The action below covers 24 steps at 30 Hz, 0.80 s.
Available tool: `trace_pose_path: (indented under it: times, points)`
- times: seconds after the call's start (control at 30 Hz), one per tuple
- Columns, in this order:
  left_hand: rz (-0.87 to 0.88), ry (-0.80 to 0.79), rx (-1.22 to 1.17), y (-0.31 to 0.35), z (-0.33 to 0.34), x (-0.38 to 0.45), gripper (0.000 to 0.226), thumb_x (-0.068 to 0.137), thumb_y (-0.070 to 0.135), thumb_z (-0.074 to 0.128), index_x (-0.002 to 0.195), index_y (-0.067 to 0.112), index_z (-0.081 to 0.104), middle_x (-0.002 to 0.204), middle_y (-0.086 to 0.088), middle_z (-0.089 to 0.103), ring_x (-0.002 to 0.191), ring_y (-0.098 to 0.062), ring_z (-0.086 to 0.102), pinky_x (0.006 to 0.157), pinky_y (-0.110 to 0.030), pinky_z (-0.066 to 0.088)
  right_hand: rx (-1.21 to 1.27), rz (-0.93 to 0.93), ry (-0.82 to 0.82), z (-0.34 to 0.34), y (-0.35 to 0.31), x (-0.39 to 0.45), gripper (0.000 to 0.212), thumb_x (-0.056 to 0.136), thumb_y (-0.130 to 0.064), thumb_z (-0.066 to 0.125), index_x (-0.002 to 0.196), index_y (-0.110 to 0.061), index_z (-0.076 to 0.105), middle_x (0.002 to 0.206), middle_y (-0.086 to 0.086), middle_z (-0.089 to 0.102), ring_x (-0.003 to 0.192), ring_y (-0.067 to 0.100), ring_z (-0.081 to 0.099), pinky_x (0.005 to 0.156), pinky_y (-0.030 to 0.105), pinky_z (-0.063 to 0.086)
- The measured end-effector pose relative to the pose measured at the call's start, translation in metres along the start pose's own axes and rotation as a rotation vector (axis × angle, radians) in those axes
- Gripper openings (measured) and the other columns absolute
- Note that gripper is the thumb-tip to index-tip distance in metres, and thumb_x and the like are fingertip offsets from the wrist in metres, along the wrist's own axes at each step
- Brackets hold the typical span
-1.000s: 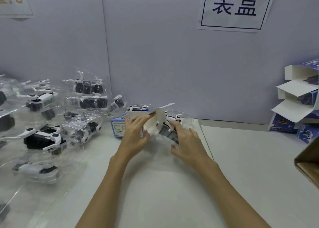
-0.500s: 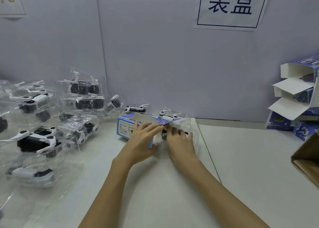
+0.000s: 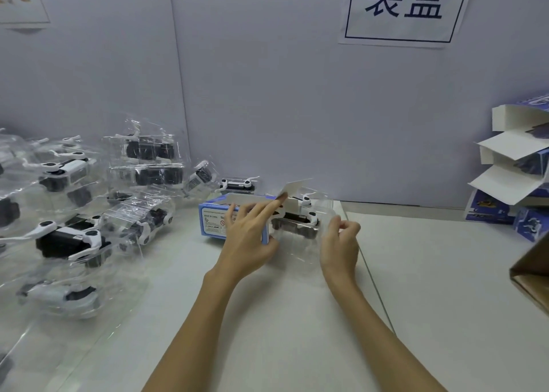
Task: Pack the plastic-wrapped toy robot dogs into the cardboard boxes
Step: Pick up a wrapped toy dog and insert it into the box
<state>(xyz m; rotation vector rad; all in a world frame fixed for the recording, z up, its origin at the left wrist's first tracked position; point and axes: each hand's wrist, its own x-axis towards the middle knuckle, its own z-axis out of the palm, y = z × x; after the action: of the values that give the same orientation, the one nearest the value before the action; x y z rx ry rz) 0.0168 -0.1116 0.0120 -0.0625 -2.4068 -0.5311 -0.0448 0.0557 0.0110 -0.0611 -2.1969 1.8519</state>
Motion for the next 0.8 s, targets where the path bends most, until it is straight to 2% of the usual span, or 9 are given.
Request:
trace_pose_path:
  times: [0.1, 0.17, 0.27, 0.4, 0.47, 0.53, 0.67, 0.73, 0.8]
  points:
    - [0.053, -0.023, -0.015, 0.010, 0.007, -0.001, 0.098, 0.083, 0.021, 0.068, 0.162, 0.050, 0.018, 0.131, 0.024, 0.055, 0.127, -0.011, 0.042, 0.124, -0.054, 0.010, 0.125, -0.043, -0.055, 0.002, 0.001, -0.006, 0.027, 0.110, -0.032, 0.043, 0.106, -0.010, 0.057, 0.099, 0.008, 0.070, 0.100, 0.032, 0.065, 0.078, 0.036, 0.042]
    - [0.091, -0.036, -0.006, 0.020, 0.012, -0.002, 0.098, 0.080, 0.028, 0.062, 0.162, 0.052, 0.015, 0.128, 0.029, 0.053, 0.125, -0.010, 0.043, 0.123, -0.053, 0.011, 0.217, -0.062, -0.230, 0.008, 0.004, -0.016, 0.029, 0.111, -0.026, 0.043, 0.111, -0.011, 0.068, 0.106, 0.006, 0.075, 0.105, 0.027, 0.069, 0.089, 0.040, 0.053]
    - [0.103, -0.003, 0.001, 0.021, 0.014, -0.001, 0.093, 0.080, 0.039, 0.057, 0.161, 0.053, 0.015, 0.131, 0.030, 0.051, 0.124, -0.008, 0.042, 0.119, -0.050, 0.014, 0.300, -0.054, -0.474, 0.008, 0.005, -0.019, 0.039, 0.113, -0.019, 0.037, 0.124, -0.011, 0.073, 0.119, 0.001, 0.077, 0.117, 0.018, 0.069, 0.104, 0.037, 0.053]
    - [0.175, -0.054, 0.044, 0.010, 0.012, -0.002, 0.106, 0.079, 0.055, 0.073, 0.162, 0.051, 0.008, 0.153, 0.024, 0.039, 0.137, -0.012, 0.034, 0.115, -0.044, 0.018, 0.327, -0.057, -0.482, -0.003, 0.003, -0.011, 0.040, 0.113, -0.021, 0.037, 0.123, -0.016, 0.075, 0.118, -0.005, 0.078, 0.114, 0.011, 0.070, 0.103, 0.034, 0.049]
    - [0.242, -0.043, 0.168, 0.012, 0.015, -0.001, 0.118, 0.075, 0.046, 0.085, 0.164, 0.043, 0.008, 0.158, 0.017, 0.037, 0.140, -0.019, 0.035, 0.114, -0.047, 0.024, 0.364, -0.058, -0.489, -0.008, 0.001, -0.009, 0.040, 0.111, -0.020, 0.038, 0.118, -0.016, 0.077, 0.114, -0.005, 0.079, 0.111, 0.012, 0.071, 0.101, 0.033, 0.051]
    - [0.251, 0.105, 0.167, 0.013, 0.013, 0.001, 0.121, 0.069, 0.023, 0.088, 0.165, 0.035, 0.017, 0.153, 0.012, 0.045, 0.132, -0.022, 0.043, 0.106, -0.046, 0.032, 0.424, -0.090, -0.460, -0.012, -0.003, -0.008, 0.037, 0.112, -0.017, 0.040, 0.117, -0.012, 0.076, 0.114, 0.000, 0.079, 0.112, 0.016, 0.072, 0.102, 0.033, 0.053]
    - [0.095, 0.367, -0.328, 0.010, -0.008, 0.007, 0.094, 0.072, 0.012, 0.084, 0.148, 0.043, 0.037, 0.145, 0.018, 0.048, 0.125, -0.016, 0.051, 0.102, -0.040, 0.042, 0.396, -0.290, -0.191, -0.022, -0.009, 0.002, 0.026, 0.107, -0.013, 0.055, 0.129, -0.022, 0.064, 0.132, -0.008, 0.067, 0.119, 0.002, 0.061, 0.091, 0.015, 0.049]
    - [0.038, 0.401, -0.593, 0.008, -0.016, 0.009, 0.075, 0.078, 0.014, 0.084, 0.138, 0.034, 0.044, 0.125, 0.020, 0.052, 0.102, -0.008, 0.060, 0.086, -0.026, 0.052, 0.382, -0.326, -0.224, -0.029, -0.012, 0.006, 0.033, 0.105, -0.020, 0.060, 0.138, -0.027, 0.057, 0.141, -0.013, 0.059, 0.126, -0.003, 0.055, 0.089, 0.006, 0.045]
    - [-0.033, 0.359, -0.792, 0.010, -0.022, 0.011, 0.065, 0.081, 0.018, 0.083, 0.136, 0.026, 0.049, 0.102, 0.014, 0.054, 0.072, -0.005, 0.057, 0.067, -0.022, 0.054, 0.364, -0.340, -0.338, -0.034, -0.016, 0.008, 0.044, 0.102, -0.034, 0.060, 0.145, -0.033, 0.050, 0.149, -0.018, 0.053, 0.136, -0.002, 0.049, 0.093, 0.005, 0.045]
